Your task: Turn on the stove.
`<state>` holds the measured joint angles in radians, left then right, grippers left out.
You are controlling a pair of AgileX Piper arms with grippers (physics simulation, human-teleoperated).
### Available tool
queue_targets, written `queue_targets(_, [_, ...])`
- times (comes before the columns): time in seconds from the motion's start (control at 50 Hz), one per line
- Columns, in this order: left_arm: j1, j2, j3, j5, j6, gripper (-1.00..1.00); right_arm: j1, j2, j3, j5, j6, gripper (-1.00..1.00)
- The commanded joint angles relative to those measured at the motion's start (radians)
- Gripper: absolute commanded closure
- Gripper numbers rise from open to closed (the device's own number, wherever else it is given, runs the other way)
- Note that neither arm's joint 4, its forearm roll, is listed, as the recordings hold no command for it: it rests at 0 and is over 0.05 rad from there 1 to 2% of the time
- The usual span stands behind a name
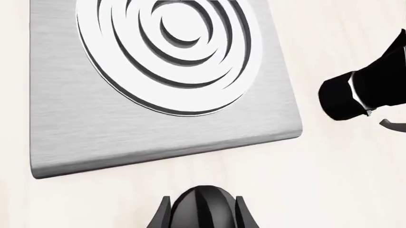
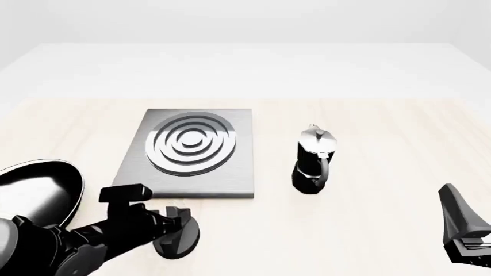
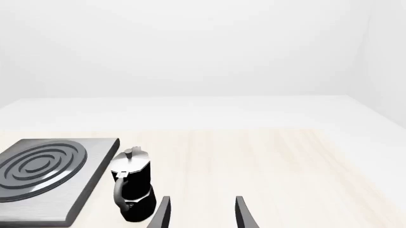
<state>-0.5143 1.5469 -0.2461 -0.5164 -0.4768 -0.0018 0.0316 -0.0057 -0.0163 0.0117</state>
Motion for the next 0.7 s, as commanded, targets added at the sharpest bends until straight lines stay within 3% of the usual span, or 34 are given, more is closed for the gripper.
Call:
queue_targets(0.02, [0.001,0.027,0.019,-0.011,0.001,-1.0,0.0,0.0,0.0,0.0,0.0,-1.0])
queue_targets(0.7, [0.091,-0.066,0.044,0.044,0.035,-1.0,0.0,0.0,0.0,0.0,0.0,-1.0])
